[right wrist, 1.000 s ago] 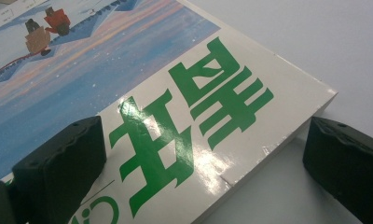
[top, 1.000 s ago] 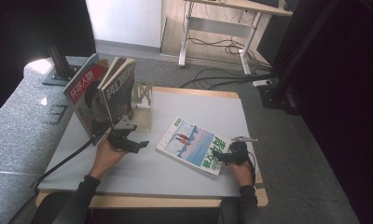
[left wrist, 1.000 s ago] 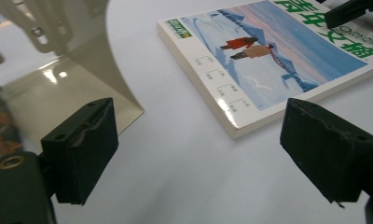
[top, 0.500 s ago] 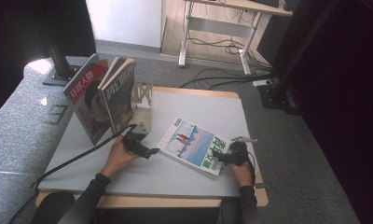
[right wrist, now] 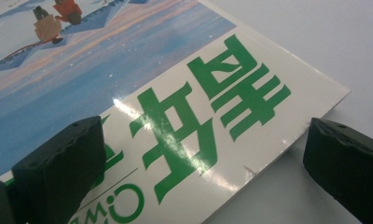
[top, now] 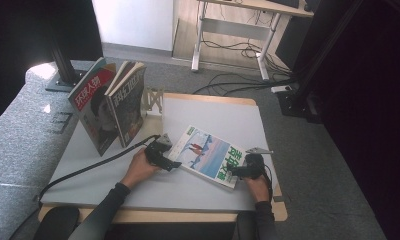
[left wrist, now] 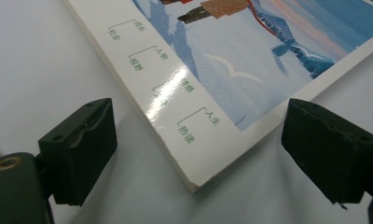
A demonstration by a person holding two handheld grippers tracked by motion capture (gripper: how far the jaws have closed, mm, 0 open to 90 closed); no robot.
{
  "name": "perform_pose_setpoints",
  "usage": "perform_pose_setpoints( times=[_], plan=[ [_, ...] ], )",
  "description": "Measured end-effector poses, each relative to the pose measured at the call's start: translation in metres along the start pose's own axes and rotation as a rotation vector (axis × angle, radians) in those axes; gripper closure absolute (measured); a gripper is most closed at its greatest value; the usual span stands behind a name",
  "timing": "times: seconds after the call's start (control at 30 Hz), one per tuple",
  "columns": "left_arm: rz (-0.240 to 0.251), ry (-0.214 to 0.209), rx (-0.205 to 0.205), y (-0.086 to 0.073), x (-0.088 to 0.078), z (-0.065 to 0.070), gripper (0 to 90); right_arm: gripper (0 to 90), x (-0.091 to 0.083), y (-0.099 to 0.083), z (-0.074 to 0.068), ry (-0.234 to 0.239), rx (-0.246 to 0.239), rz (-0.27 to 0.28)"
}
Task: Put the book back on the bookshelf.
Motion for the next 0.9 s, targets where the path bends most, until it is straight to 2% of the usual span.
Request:
perform_pose_setpoints(
  times=[0.17,0.3,0.4,0.57,0.73,0.9],
  plan=[
    [-0.004,-0.027,-0.028,0.001,0.002,0.000,10.3,0.0,0.007,0.008,0.011,-0.013,0.011,0.003],
    [-0.001,-0.035,-0.032,0.002,0.003,0.000,10.0,0.0,0.013,0.014,0.021,-0.019,0.021,0.004],
    [0.000,-0.040,-0.032,0.003,0.003,0.000,10.0,0.0,0.017,0.015,0.025,0.025,0.058,-0.004],
    [-0.010,-0.029,-0.025,0.003,0.005,0.003,8.8,0.0,0.019,0.017,0.025,0.027,0.041,-0.011],
    [-0.010,-0.028,-0.074,0.005,0.005,0.005,9.5,0.0,0.019,0.017,0.024,0.023,0.036,-0.021],
    [-0.027,-0.020,-0.092,0.003,0.003,0.008,9.1,0.0,0.017,0.016,0.021,0.009,0.017,-0.023]
  ],
)
Point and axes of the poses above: each handheld gripper's, and its own axes: x roughly forward along the jaws, y roughly out of its top, z roughly to its right, the point moved 9 cm from there along x, roughly forward along the jaws, and after that the axes turned 2 degrees about -y, right-handed, at the moved point
